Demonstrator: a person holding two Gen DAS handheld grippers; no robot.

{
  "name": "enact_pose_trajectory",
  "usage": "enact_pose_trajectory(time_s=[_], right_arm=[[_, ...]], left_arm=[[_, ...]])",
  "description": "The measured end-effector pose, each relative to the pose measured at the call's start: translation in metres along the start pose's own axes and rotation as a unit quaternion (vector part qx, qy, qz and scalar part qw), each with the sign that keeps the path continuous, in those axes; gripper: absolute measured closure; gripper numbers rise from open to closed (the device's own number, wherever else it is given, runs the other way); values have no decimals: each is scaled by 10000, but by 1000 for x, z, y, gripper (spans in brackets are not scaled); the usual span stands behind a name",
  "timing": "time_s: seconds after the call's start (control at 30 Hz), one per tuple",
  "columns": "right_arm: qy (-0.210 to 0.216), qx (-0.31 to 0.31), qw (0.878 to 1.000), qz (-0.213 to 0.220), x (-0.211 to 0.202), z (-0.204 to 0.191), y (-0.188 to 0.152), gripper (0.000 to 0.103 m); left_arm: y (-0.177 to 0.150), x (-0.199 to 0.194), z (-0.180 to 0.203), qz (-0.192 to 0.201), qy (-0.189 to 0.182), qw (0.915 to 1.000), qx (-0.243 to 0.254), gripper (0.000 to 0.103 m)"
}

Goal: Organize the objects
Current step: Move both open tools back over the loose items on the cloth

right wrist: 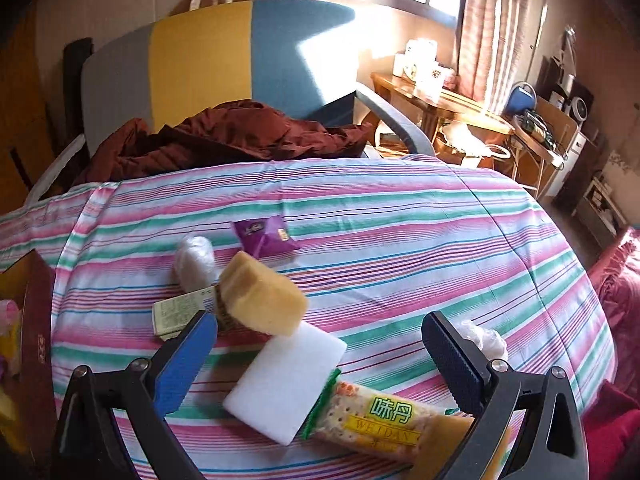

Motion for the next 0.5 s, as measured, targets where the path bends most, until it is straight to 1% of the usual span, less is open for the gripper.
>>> enact_pose_trajectory(time_s=[0.07, 0.13, 0.2, 0.33, 0.4, 0.5], right_arm=[[78, 323, 9994, -74, 5, 13, -3, 0], [133, 630, 9976, -273, 12, 24, -6, 0], [227, 965, 9947, -287, 12, 36, -5, 0], [298, 1495, 9876, -374, 12, 55, -6, 0], [353, 1635, 9851, -412, 13, 59, -6, 0], [423, 1600, 9854, -398, 11, 56, -6, 0]], left_arm=[[12, 6, 13, -5, -107, 9999, 130, 46], [22, 13, 25, -39, -244, 9995, 204, 46], [33, 23, 39, -138, -499, 9985, 169, 46], [52, 44, 65, -315, -780, 9962, 216, 46], [62, 56, 78, -402, -872, 9950, 292, 46], [77, 73, 95, -508, -1030, 9929, 318, 46]])
Point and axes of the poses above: each gripper's, at about its wrist camera, not at the fingertips, and x roughly the way its jaws point, z to its right, y to its top, the point moved 4 cm from there along x, roughly the way its jaws point, and after that the axes turned 4 degrees about x, right-handed, at the moved point
